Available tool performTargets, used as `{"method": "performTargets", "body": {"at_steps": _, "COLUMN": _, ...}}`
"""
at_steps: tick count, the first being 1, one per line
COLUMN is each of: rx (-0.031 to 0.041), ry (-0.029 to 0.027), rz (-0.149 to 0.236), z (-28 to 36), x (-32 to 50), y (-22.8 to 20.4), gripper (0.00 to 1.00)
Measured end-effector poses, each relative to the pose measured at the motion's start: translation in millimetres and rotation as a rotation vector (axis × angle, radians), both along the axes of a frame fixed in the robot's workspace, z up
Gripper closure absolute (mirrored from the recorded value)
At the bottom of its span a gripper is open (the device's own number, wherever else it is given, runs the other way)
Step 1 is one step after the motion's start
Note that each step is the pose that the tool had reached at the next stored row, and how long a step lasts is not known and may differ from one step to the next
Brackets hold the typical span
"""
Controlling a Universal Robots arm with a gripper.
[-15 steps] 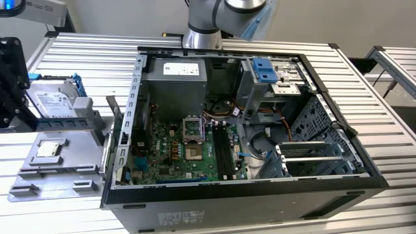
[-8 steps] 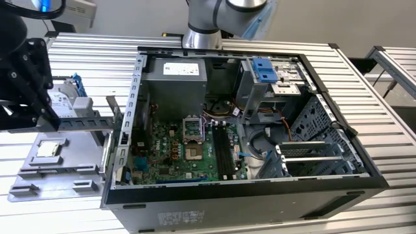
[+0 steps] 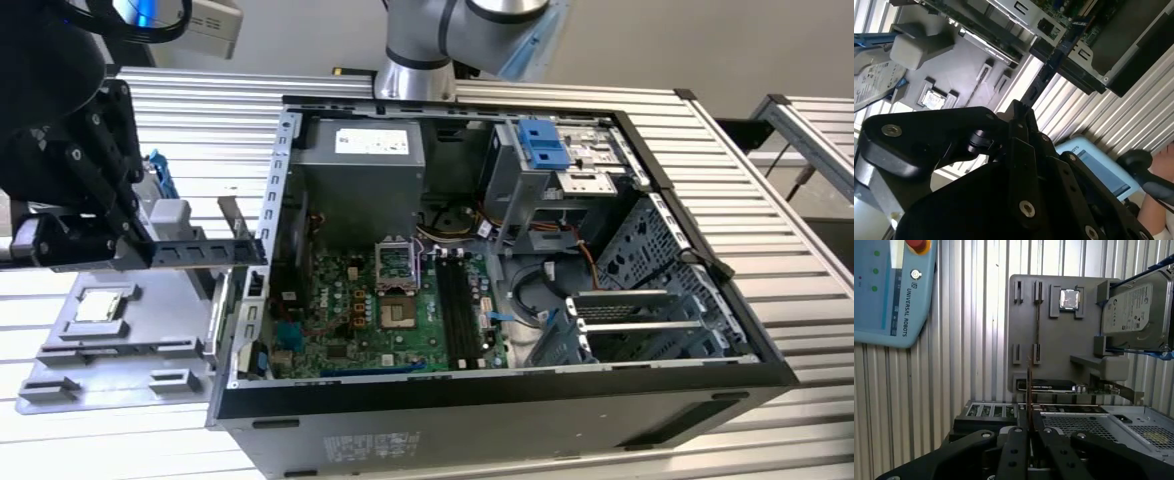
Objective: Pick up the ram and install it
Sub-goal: 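Pick up the ram and move it above insertion slot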
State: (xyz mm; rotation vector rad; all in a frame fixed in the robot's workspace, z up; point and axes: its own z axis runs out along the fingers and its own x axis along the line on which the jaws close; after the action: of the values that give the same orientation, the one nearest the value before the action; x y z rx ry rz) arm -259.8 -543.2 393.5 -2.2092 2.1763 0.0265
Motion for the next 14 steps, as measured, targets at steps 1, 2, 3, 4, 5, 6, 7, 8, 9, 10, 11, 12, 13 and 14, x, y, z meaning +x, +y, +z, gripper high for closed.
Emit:
{"method": "performTargets", "body": {"at_steps": 1, "rx": 0.0000, "ry": 0.0001, "rz": 0.000, "z": 0.0, "x": 0.0, "y": 0.0, "gripper": 1.00}}
{"method": "performTargets", "body": {"at_steps": 2, "rx": 0.0000, "ry": 0.0002, "rz": 0.000, "z": 0.0, "x": 0.0, "y": 0.0, "gripper": 1.00}}
{"method": "performTargets", "body": {"at_steps": 3, "rx": 0.0000, "ry": 0.0001, "rz": 0.000, "z": 0.0, "x": 0.0, "y": 0.0, "gripper": 1.00}}
{"method": "performTargets", "body": {"at_steps": 4, "rx": 0.0000, "ry": 0.0002, "rz": 0.000, "z": 0.0, "x": 0.0, "y": 0.0, "gripper": 1.00}}
{"method": "performTargets", "body": {"at_steps": 5, "rx": 0.0000, "ry": 0.0002, "rz": 0.000, "z": 0.0, "x": 0.0, "y": 0.0, "gripper": 1.00}}
{"method": "performTargets", "body": {"at_steps": 6, "rx": 0.0000, "ry": 0.0002, "rz": 0.000, "z": 0.0, "x": 0.0, "y": 0.0, "gripper": 1.00}}
{"method": "performTargets", "body": {"at_steps": 7, "rx": 0.0000, "ry": 0.0002, "rz": 0.000, "z": 0.0, "x": 0.0, "y": 0.0, "gripper": 1.00}}
{"method": "performTargets", "body": {"at_steps": 8, "rx": 0.0000, "ry": 0.0002, "rz": 0.000, "z": 0.0, "x": 0.0, "y": 0.0, "gripper": 1.00}}
{"method": "performTargets", "body": {"at_steps": 9, "rx": 0.0000, "ry": 0.0003, "rz": 0.000, "z": 0.0, "x": 0.0, "y": 0.0, "gripper": 1.00}}
{"method": "performTargets", "body": {"at_steps": 10, "rx": 0.0000, "ry": 0.0003, "rz": 0.000, "z": 0.0, "x": 0.0, "y": 0.0, "gripper": 1.00}}
{"method": "performTargets", "body": {"at_steps": 11, "rx": 0.0000, "ry": 0.0003, "rz": 0.000, "z": 0.0, "x": 0.0, "y": 0.0, "gripper": 1.00}}
{"method": "performTargets", "body": {"at_steps": 12, "rx": 0.0000, "ry": 0.0003, "rz": 0.000, "z": 0.0, "x": 0.4, "y": 0.0, "gripper": 1.00}}
{"method": "performTargets", "body": {"at_steps": 13, "rx": 0.0000, "ry": 0.0003, "rz": 0.000, "z": 0.0, "x": 2.1, "y": 0.0, "gripper": 1.00}}
{"method": "performTargets", "body": {"at_steps": 14, "rx": 0.0000, "ry": 0.0004, "rz": 0.000, "z": 0.1, "x": 4.9, "y": 0.0, "gripper": 1.00}}
